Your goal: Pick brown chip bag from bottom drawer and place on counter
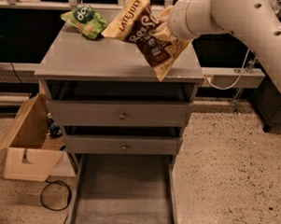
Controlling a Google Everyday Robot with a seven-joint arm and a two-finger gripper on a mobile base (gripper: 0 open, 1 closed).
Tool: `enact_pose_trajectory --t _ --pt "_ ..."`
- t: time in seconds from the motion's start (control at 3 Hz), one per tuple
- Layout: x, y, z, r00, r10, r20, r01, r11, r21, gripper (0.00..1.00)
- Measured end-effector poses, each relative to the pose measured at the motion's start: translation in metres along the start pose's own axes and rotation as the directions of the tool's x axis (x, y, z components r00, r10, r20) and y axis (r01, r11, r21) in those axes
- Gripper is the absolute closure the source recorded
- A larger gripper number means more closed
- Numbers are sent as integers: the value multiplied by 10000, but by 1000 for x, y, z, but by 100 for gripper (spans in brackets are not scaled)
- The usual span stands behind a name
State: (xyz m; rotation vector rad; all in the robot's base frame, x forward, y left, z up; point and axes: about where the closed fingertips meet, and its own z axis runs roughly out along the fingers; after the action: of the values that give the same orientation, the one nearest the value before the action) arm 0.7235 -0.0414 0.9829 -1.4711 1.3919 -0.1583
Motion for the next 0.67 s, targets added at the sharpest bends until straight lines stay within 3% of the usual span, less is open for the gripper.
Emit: enact_pose_trajectory --t 0.33,0.67 --pt "6 -21 25 9990 306 -323 -317 9989 -353 100" --pt "10 -32 47 9974 488 -530 -526 9960 -722 85"
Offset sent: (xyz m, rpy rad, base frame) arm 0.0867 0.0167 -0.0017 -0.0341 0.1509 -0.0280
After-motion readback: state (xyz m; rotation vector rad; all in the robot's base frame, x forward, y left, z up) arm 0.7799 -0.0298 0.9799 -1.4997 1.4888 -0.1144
